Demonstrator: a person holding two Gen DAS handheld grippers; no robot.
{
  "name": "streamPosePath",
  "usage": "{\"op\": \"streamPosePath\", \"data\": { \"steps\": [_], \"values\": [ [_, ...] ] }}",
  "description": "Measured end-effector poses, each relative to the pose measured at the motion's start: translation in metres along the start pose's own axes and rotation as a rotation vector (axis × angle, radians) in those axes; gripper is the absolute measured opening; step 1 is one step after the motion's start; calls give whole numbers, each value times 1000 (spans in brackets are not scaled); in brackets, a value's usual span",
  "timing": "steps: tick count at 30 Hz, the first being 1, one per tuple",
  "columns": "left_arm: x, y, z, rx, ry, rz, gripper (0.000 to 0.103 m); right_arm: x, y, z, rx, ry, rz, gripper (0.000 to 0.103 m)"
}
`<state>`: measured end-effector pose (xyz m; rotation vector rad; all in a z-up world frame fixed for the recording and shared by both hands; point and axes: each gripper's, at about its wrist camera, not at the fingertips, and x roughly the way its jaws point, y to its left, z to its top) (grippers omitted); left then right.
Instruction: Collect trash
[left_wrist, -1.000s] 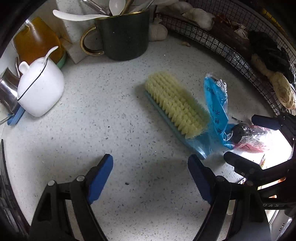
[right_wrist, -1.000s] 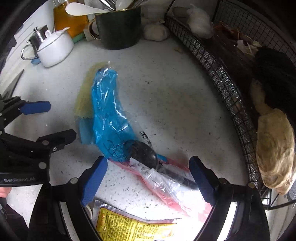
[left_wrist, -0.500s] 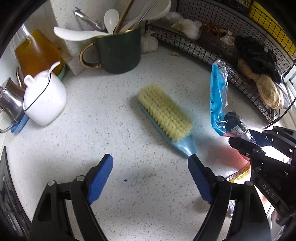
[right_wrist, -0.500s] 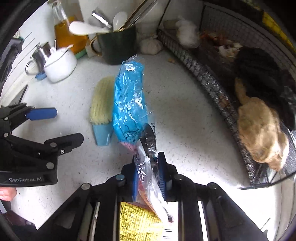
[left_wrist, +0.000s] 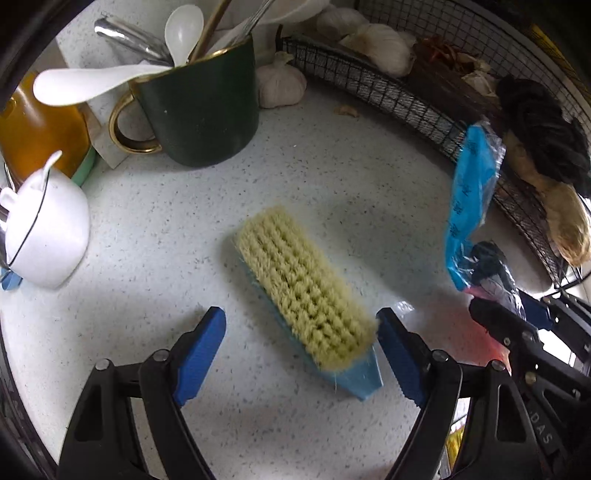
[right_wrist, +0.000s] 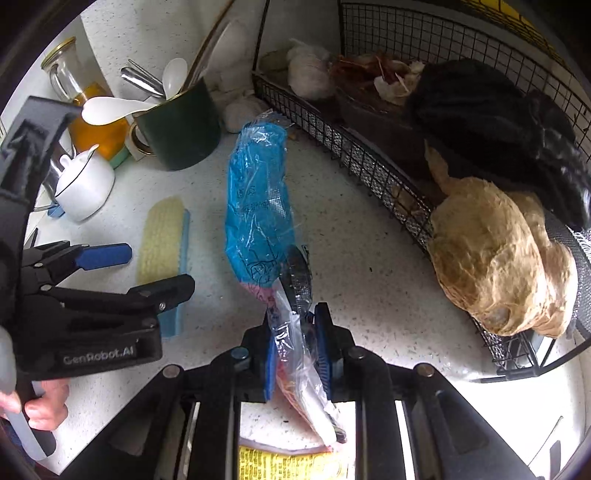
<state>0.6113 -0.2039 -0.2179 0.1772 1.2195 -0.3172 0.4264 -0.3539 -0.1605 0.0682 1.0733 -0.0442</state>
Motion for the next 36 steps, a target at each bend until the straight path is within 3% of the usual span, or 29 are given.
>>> {"op": "streamPosePath", "data": {
  "steps": [5, 8, 10, 16, 25, 36],
  "values": [
    [4, -1, 1, 19, -1, 5, 79, 9, 9, 3, -3, 3, 4, 17],
    [1, -3, -3, 22, -11, 29, 64, 13, 9, 5, -11, 1, 5, 17],
    [-2, -5, -5, 40, -18, 23, 41, 12, 9, 4, -13, 0, 9, 17],
    [-14, -3, -23, 61, -44, 52, 39, 4, 17, 2, -28, -7, 7, 17],
    [-73, 22, -69, 26, -112, 31, 37, -33, 56, -9, -84, -60, 29, 17],
    [-168, 65, -175, -22, -193, 48, 37, -99, 130, -59, -184, -142, 55, 17]
  ]
}}
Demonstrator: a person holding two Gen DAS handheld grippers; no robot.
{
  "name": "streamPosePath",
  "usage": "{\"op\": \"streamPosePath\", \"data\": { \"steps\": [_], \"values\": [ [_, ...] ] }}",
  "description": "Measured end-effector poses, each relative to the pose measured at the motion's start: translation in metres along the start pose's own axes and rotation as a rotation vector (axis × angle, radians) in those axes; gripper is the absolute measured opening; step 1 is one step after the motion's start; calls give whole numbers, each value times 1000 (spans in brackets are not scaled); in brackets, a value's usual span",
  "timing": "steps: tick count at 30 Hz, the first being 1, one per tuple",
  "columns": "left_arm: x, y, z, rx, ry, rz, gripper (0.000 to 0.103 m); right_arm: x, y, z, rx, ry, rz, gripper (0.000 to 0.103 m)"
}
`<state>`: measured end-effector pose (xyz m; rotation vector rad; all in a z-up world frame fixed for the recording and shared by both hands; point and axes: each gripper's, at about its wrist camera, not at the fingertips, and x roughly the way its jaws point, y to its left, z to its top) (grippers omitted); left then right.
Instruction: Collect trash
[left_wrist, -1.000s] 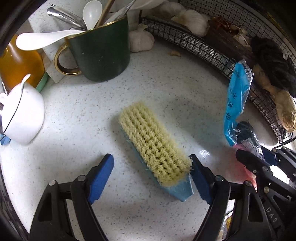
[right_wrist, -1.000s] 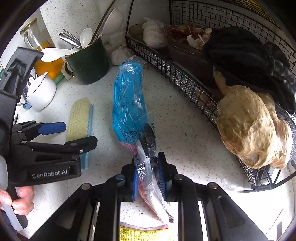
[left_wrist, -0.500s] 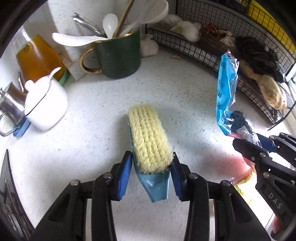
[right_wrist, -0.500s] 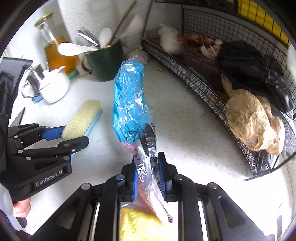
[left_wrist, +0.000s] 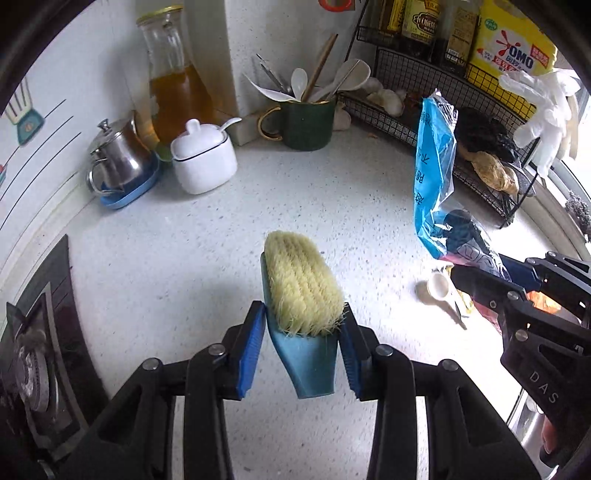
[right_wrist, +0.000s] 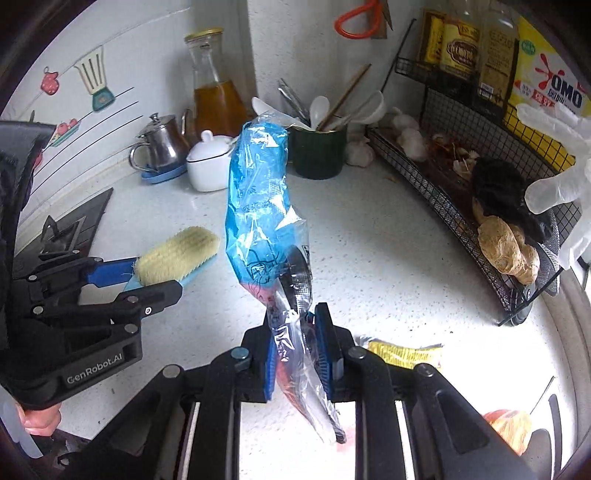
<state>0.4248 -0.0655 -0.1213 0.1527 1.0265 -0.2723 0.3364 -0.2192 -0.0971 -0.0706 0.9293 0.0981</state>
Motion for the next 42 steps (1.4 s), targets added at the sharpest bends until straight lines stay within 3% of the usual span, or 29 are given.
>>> {"op": "streamPosePath", "data": {
  "steps": [11, 22, 32, 42],
  "values": [
    [-75, 40, -124, -28, -9, -7, 36, -59, 78, -89, -12, 12, 50, 17],
    [-111, 56, -237, -39, 82, -21, 36, -80, 130, -178, -11, 101, 106, 17],
    [-93, 47, -301, -63, 183, -38, 36, -66, 139, -236, -7, 174, 157, 17],
    [-14, 41, -357, -48, 231, -79, 36, 2, 135, -294, 28, 223, 147, 17]
  ]
}}
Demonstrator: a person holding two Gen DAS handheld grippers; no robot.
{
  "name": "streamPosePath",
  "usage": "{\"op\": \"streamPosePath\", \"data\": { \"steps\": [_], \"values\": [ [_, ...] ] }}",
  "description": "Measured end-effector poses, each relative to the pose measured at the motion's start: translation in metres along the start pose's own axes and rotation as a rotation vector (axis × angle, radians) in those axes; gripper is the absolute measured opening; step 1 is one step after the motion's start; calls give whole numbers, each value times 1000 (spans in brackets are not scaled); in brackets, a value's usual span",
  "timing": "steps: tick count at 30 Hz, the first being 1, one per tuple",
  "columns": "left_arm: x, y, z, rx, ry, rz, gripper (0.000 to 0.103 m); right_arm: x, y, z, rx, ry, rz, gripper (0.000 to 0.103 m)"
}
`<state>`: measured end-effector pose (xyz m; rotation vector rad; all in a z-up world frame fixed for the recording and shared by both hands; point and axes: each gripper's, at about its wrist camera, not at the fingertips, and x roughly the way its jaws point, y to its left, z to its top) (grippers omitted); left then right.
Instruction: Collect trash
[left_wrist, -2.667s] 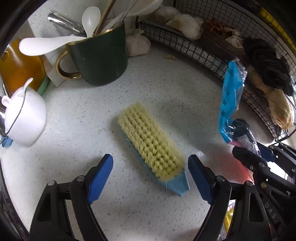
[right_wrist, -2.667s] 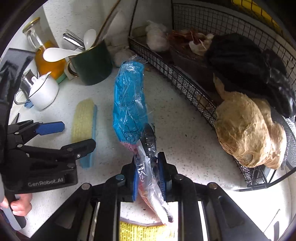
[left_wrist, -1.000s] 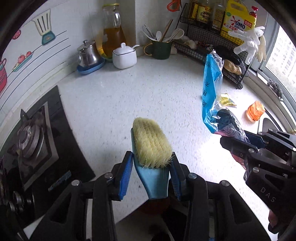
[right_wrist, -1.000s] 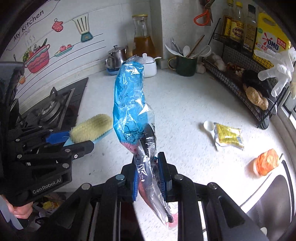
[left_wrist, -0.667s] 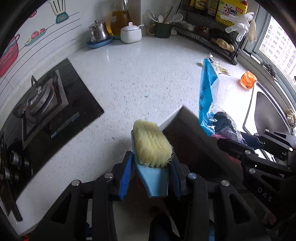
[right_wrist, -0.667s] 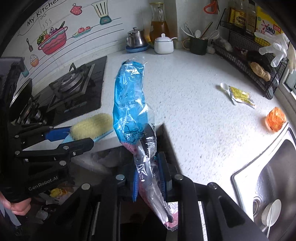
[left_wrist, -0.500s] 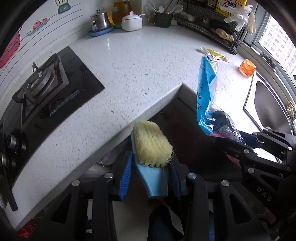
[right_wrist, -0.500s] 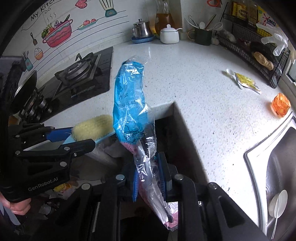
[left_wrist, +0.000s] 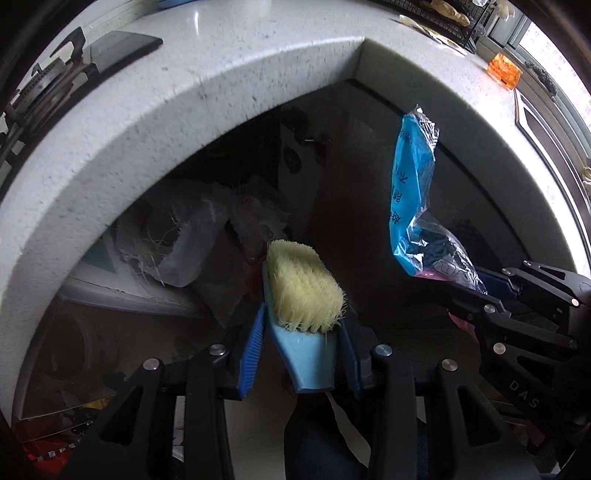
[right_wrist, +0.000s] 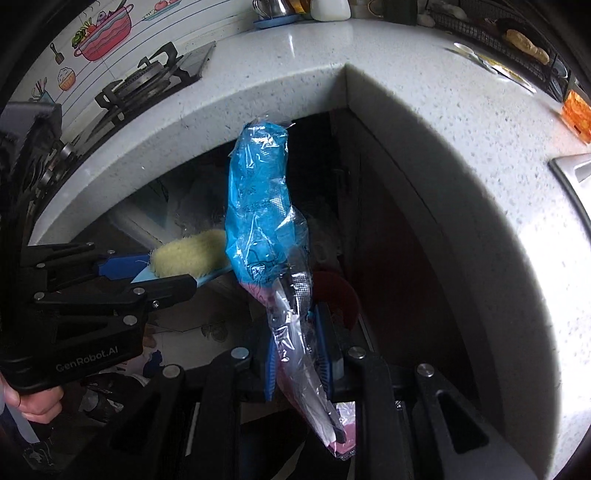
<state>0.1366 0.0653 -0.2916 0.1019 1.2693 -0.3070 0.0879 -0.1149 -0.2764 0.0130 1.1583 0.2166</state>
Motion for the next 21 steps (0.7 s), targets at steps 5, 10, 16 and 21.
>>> {"op": "streamPosePath", "data": {
  "steps": [5, 10, 16, 21],
  "values": [
    [49, 7, -4, 29, 22, -6, 36, 42, -10, -15, 20, 3, -29, 17],
    [96, 13, -7, 50, 37, -7, 36, 83, -18, -26, 64, 23, -46, 17],
    [141, 6, -3, 72, 50, -15, 36, 116, -27, -34, 113, 58, -62, 17],
    [156, -2, 7, 84, 47, 6, 45, 130, -41, -35, 146, 68, -77, 17]
  ]
}}
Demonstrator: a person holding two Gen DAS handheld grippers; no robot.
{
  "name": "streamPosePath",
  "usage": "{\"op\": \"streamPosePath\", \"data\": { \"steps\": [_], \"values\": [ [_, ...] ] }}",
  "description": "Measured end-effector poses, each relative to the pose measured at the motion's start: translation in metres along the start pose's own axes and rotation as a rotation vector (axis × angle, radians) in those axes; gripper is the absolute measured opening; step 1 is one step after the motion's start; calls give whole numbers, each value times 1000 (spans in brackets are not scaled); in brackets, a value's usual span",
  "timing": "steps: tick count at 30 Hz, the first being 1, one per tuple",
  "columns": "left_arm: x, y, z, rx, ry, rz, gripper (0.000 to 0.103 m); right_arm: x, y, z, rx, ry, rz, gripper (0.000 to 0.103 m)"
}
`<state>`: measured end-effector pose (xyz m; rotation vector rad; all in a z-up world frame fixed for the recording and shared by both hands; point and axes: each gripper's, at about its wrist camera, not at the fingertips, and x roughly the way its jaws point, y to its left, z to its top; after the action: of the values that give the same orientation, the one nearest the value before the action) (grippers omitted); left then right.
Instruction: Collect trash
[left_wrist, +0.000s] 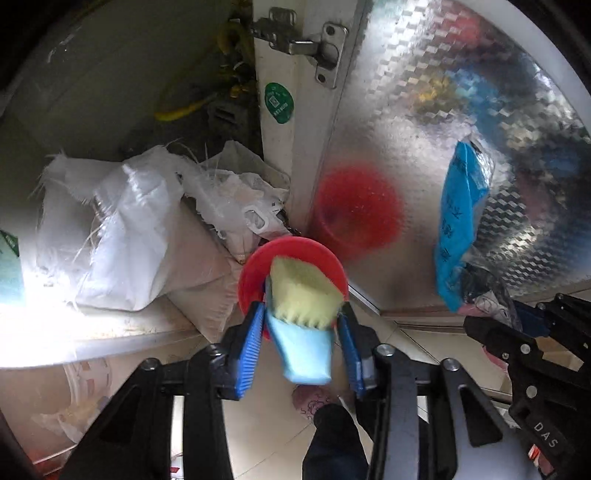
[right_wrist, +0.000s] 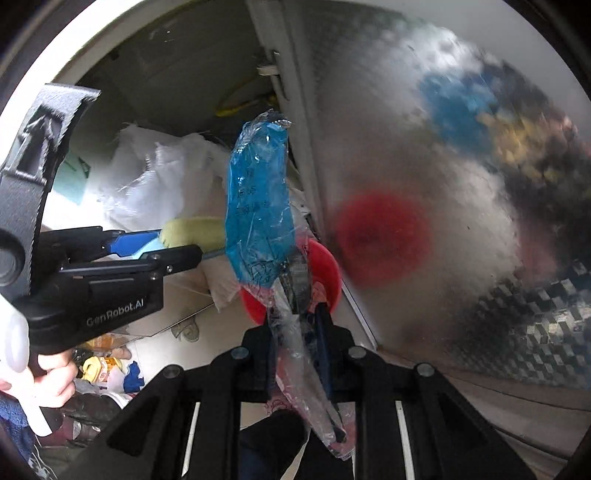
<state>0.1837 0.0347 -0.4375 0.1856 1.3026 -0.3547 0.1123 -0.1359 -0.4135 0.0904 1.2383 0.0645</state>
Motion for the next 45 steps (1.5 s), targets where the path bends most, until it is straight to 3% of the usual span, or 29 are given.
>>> {"op": "streamPosePath", "data": {
  "steps": [3, 4, 15, 24, 34, 37, 39, 41, 45],
  "values": [
    [2, -3, 6, 15, -23, -8, 74, 2, -1, -1, -5, -7, -14, 17],
    [1, -4, 7, 22, -28, -12, 77, 1, -1, 0, -14, -12, -19, 17],
    [5, 19, -11, -84, 18, 2, 77, 21, 18, 6, -120, 1, 7, 17],
    [9, 51, -39, -224, 36, 54, 77, 48, 43, 19, -258, 58, 91, 17],
    [10, 79, -54, -339, 40, 111, 77, 53, 61, 23, -388, 53, 74, 19],
    [10, 84, -56, -354, 39, 118, 77, 58, 65, 25, -401, 58, 64, 29],
    [9, 87, -57, -373, 38, 104, 77, 57, 66, 26, -402, 52, 64, 52],
    [7, 88, -59, -385, 37, 101, 77, 52, 67, 26, -407, 29, 47, 65],
    [3, 84, -61, -395, 33, 101, 77, 45, 69, 26, -409, 20, 33, 68]
  ]
}}
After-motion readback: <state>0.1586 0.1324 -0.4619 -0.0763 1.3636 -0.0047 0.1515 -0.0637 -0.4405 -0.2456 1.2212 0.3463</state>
